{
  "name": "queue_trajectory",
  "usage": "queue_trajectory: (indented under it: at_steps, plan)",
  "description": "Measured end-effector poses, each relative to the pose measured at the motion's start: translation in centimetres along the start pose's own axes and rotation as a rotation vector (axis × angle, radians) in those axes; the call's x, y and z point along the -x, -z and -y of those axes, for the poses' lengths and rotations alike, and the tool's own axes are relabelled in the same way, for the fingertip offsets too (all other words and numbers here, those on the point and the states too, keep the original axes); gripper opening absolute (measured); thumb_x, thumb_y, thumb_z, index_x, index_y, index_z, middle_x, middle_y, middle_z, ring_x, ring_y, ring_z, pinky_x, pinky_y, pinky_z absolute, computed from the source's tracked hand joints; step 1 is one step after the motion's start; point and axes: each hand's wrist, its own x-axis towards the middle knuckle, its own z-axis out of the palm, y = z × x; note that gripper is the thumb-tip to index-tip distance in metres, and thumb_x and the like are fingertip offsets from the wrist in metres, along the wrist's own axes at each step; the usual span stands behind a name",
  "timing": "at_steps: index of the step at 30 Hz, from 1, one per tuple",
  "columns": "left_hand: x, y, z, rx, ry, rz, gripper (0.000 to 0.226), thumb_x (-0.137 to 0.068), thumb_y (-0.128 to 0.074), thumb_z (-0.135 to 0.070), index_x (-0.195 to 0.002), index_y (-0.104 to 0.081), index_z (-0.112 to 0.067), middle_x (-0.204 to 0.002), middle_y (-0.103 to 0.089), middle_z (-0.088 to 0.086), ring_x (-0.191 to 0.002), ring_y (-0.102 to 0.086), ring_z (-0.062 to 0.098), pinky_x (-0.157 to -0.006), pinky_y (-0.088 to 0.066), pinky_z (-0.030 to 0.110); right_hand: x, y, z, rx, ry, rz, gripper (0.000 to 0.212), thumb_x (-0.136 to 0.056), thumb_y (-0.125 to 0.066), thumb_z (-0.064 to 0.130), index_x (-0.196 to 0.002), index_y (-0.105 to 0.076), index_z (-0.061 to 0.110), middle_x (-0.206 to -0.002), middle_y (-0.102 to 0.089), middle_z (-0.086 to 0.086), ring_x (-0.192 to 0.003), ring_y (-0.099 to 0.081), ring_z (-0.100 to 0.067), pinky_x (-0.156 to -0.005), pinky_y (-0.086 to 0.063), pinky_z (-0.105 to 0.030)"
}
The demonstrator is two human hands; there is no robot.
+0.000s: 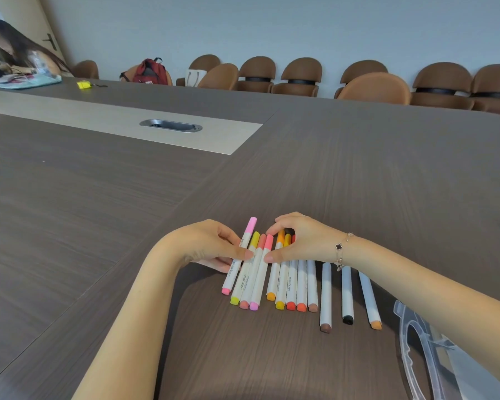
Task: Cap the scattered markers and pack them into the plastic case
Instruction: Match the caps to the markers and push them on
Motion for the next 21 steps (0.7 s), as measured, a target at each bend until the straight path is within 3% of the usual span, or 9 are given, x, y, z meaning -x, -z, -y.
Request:
queue_trajectory:
  at_steps: [6, 13, 18, 21]
  plan:
    - [0.0, 0.0, 0.0, -0.015, 0.002, -0.008, 0.028, -0.080, -0.073, -0.023, -0.102, -0.069, -0.005, -0.092, -0.075, 0.001, -0.084, -0.072, 0.010, -0.071, -0.058, 0.020, -0.5, 0.1, -0.2, 0.015, 0.007, 0.010, 0.041, -0.076, -0.072, 0.047, -0.109, -0.058, 0.028, -0.130, -0.043, 0.001, -0.121, -0.042, -0.017, -0.092, -0.041, -0.026]
    - [-0.1, -0.1, -0.2, -0.042, -0.001, -0.006, 0.019, -0.080, -0.072, -0.023, -0.094, -0.069, -0.010, -0.092, -0.075, 0.001, -0.086, -0.072, 0.010, -0.076, -0.058, 0.022, -1.3, 0.9, 0.2, 0.102, -0.001, 0.071, 0.043, -0.075, -0.072, 0.047, -0.106, -0.063, 0.018, -0.140, -0.038, -0.005, -0.126, -0.039, -0.021, -0.098, -0.041, -0.033]
    - [-0.1, -0.1, 0.0, -0.049, -0.010, -0.006, 0.020, -0.080, -0.072, -0.026, -0.094, -0.070, -0.011, -0.092, -0.075, 0.002, -0.087, -0.072, 0.012, -0.079, -0.058, 0.024, -2.3, 1.7, 0.2, 0.181, -0.031, 0.178, 0.046, -0.070, -0.073, 0.054, -0.100, -0.063, 0.020, -0.152, -0.020, 0.005, -0.136, -0.027, -0.017, -0.108, -0.036, -0.039]
    - [0.0, 0.1, 0.3, -0.020, -0.019, -0.009, 0.018, -0.082, -0.072, -0.027, -0.091, -0.070, -0.011, -0.090, -0.075, 0.003, -0.086, -0.072, 0.013, -0.081, -0.058, 0.025, -2.2, 2.6, 0.1, 0.138, -0.019, 0.185, 0.042, -0.074, -0.069, 0.054, -0.095, -0.062, 0.018, -0.145, -0.035, 0.002, -0.127, -0.042, -0.021, -0.102, -0.044, -0.037]
